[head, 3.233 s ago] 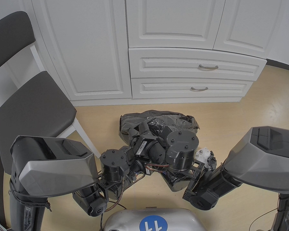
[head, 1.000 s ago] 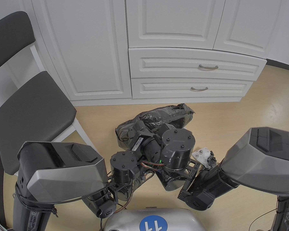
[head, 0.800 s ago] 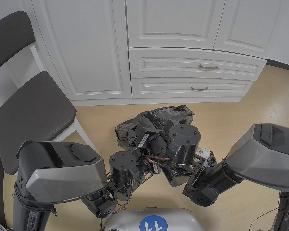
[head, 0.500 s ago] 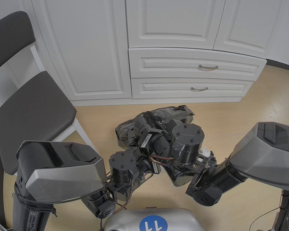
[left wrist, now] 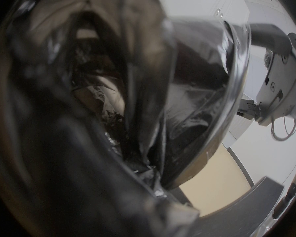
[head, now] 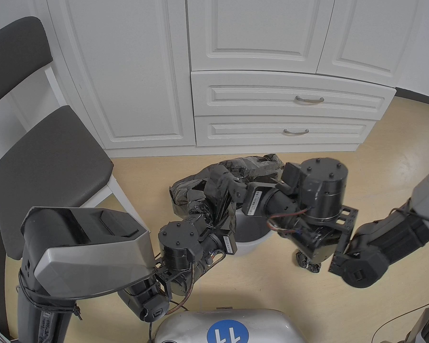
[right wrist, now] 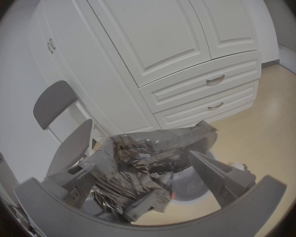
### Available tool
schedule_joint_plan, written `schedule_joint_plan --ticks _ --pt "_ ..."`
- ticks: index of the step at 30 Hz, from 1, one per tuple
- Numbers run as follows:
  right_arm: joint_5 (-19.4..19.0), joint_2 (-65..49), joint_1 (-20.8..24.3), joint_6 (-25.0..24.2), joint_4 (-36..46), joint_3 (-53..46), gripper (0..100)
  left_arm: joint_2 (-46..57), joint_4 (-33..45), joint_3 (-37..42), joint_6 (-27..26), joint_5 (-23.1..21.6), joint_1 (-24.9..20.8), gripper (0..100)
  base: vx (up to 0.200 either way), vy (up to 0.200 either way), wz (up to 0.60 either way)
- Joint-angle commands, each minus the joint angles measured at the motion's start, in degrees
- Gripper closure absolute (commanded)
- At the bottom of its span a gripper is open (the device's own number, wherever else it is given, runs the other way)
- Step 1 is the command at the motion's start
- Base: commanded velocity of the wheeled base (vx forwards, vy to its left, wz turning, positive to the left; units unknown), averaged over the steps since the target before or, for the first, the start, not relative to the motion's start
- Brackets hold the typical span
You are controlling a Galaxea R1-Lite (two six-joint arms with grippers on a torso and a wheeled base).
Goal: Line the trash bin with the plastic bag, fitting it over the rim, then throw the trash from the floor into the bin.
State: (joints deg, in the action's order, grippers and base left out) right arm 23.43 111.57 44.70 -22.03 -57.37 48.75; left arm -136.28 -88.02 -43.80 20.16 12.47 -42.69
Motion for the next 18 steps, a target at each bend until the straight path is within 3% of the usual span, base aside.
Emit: schedule_joint_plan --ticks 1,11,18 --pt "-2.0 -12.4 -2.6 3.8 7.9 -4.8 0 1.3 0.1 -0.7 -0.2 -0.3 0.2 100 0.0 0.0 0.0" --pt "-2.7 -25.4 -5.6 10.0 16.8 -7.6 0 8.0 0.8 0.2 -7.0 -4.5 -0.4 100 0.0 0.0 0.0" --pt "-9.7 -36.8 -7.3 12.4 24.5 -9.5 0 13.8 7.8 2.0 -10.8 -4.7 -1.8 100 0.0 0.0 0.0"
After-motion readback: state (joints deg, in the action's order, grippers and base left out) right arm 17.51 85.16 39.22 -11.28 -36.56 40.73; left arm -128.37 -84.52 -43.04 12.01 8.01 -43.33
